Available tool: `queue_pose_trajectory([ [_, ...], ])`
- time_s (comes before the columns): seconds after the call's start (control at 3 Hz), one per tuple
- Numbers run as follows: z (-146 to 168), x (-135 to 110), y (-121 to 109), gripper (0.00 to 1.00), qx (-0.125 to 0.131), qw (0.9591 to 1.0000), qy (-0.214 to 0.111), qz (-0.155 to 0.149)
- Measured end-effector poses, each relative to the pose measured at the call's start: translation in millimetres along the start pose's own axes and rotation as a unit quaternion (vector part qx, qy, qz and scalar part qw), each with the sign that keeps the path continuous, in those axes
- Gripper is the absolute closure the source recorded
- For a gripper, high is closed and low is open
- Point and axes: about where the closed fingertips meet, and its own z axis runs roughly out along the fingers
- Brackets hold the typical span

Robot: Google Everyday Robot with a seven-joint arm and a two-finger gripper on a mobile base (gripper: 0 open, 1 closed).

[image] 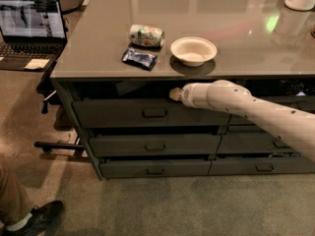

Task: Open top drawer

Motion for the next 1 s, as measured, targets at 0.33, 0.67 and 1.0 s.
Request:
queue_pose_trajectory([
  [0.33,0.3,3.2,3.1,1.0,-0.004,1.0,0.009,-0.001],
  [0.67,-0.3,1.5,3.7,1.0,-0.004,1.0,0.009,-0.001],
  [1.0,-0.6,6.0,7.6,1.0,-0.009,0.9998,0.019,-0.002],
])
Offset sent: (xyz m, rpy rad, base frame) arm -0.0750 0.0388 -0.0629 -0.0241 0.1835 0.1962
